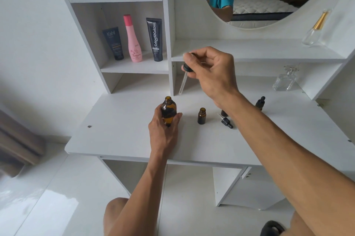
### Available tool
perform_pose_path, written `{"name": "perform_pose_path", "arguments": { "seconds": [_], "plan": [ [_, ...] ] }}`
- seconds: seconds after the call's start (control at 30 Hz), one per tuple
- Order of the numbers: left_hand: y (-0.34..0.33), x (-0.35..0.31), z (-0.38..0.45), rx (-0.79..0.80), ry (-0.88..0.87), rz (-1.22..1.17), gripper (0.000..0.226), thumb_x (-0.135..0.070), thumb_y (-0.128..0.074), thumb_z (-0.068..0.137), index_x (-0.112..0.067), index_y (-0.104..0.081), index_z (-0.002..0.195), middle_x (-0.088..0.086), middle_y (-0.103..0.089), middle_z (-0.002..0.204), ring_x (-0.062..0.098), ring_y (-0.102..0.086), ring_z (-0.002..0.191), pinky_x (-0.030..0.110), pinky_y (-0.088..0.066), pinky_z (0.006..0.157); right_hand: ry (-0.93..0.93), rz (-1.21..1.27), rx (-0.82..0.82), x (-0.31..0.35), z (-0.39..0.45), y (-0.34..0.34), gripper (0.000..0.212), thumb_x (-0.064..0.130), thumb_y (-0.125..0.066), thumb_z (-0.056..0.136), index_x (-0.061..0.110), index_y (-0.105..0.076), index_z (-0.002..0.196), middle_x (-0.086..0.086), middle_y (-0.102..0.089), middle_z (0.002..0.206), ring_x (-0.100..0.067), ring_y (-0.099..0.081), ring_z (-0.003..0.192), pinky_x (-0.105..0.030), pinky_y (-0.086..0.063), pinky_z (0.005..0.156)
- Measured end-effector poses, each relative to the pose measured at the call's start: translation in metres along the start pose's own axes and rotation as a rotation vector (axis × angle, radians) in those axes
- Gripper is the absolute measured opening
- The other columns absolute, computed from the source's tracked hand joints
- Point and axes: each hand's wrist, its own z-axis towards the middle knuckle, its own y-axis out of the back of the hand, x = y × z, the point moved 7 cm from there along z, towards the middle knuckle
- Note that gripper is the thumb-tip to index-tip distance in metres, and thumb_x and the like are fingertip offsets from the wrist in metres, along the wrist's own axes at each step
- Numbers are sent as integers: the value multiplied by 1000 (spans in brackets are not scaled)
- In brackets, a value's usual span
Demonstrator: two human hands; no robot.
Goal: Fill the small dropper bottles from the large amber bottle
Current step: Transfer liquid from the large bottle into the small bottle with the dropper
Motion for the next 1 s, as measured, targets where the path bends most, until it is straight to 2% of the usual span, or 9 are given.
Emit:
{"name": "perform_pose_path", "arguments": {
  "seconds": [0.07,0.23,0.5,0.63,0.73,0.83,0.93,1.0],
  "plan": [
    [0,0,0,2,-5,1,34,-31,-75,88,-29,-57,117,-17,-65,95,-12,-59,84,1,-39,68,8,24,21,5,1,-12,13,20,-76,87,8,-72,90,-13,-75,84,-24,-76,80,-37,-63,74],
    [-1,2,1,11,-8,0,36,-33,-74,88,-29,-57,119,-17,-66,97,-6,-59,83,1,-39,69,14,-31,47,4,3,-33,13,22,-78,85,10,-73,86,-9,-75,77,-20,-75,74,-38,-63,74],
    [-1,3,2,21,-18,-15,35,-32,-74,88,-32,-55,117,-24,-62,93,-16,-56,84,2,-40,70,-23,-120,59,-13,4,-41,16,28,-80,83,13,-75,85,-2,-76,75,-18,-75,73,-46,-62,76],
    [-2,2,2,24,-21,-22,34,-32,-74,88,-34,-54,116,-26,-61,93,-16,-57,85,3,-41,70,-15,-158,66,-14,5,-42,17,29,-81,82,13,-75,82,0,-75,73,-15,-75,72,-45,-62,74],
    [-1,2,1,22,-24,-26,34,-32,-75,88,-34,-54,115,-27,-61,91,-17,-56,84,3,-41,70,0,-185,92,-11,5,-44,18,26,-80,82,10,-75,82,-1,-75,72,-13,-74,69,-39,-62,72],
    [-2,3,2,19,-23,-35,36,-31,-75,88,-28,-56,119,-21,-64,95,-11,-58,84,4,-42,70,18,-209,115,-12,5,-47,18,26,-80,82,8,-74,81,-3,-75,71,-14,-74,67,-33,-60,70],
    [-2,2,2,14,-28,-38,37,-32,-74,88,-27,-57,120,-17,-65,98,-2,-60,84,5,-43,71,39,-225,117,-15,3,-49,21,24,-80,83,4,-74,81,-5,-75,70,-15,-73,65,-37,-61,72],
    [-2,2,1,16,-33,-36,36,-33,-74,88,-28,-57,120,-18,-65,97,-4,-60,85,6,-44,71,40,-239,120,-19,1,-49,22,23,-79,83,3,-74,80,-5,-74,69,-15,-73,63,-38,-61,73]
  ]
}}
